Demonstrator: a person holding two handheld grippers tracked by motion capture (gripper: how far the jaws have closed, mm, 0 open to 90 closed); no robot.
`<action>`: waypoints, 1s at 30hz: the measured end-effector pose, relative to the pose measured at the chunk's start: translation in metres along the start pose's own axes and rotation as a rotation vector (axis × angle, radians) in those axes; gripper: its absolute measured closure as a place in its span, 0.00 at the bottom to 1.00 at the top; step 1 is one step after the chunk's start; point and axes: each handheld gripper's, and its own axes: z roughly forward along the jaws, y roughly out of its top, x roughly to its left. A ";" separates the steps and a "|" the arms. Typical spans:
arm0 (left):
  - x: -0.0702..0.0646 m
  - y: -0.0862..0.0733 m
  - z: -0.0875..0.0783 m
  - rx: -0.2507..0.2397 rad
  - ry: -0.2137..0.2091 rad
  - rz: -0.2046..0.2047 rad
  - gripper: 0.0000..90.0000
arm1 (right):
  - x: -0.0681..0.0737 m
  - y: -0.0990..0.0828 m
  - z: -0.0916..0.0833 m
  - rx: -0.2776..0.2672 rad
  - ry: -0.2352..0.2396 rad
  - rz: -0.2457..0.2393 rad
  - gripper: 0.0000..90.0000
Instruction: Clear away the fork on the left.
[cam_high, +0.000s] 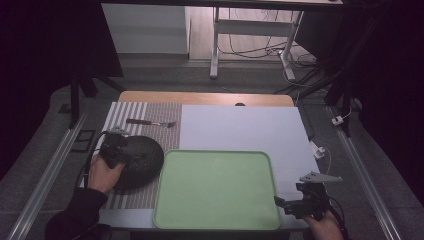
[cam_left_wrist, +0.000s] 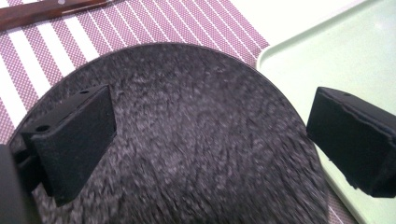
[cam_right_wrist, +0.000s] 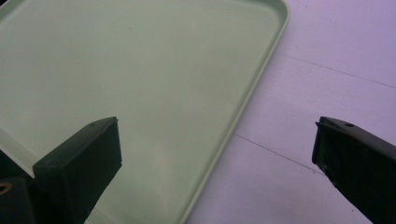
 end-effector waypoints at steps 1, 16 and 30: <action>0.001 0.001 0.002 0.003 0.001 0.000 0.02 | 0.000 0.000 0.000 0.000 0.000 0.000 0.02; 0.022 0.018 0.025 0.005 0.000 0.016 0.00 | -0.001 0.000 0.000 0.002 0.001 0.004 0.02; 0.040 0.039 0.037 -0.012 0.004 -0.029 0.00 | -0.001 0.000 0.000 0.001 0.003 0.008 0.02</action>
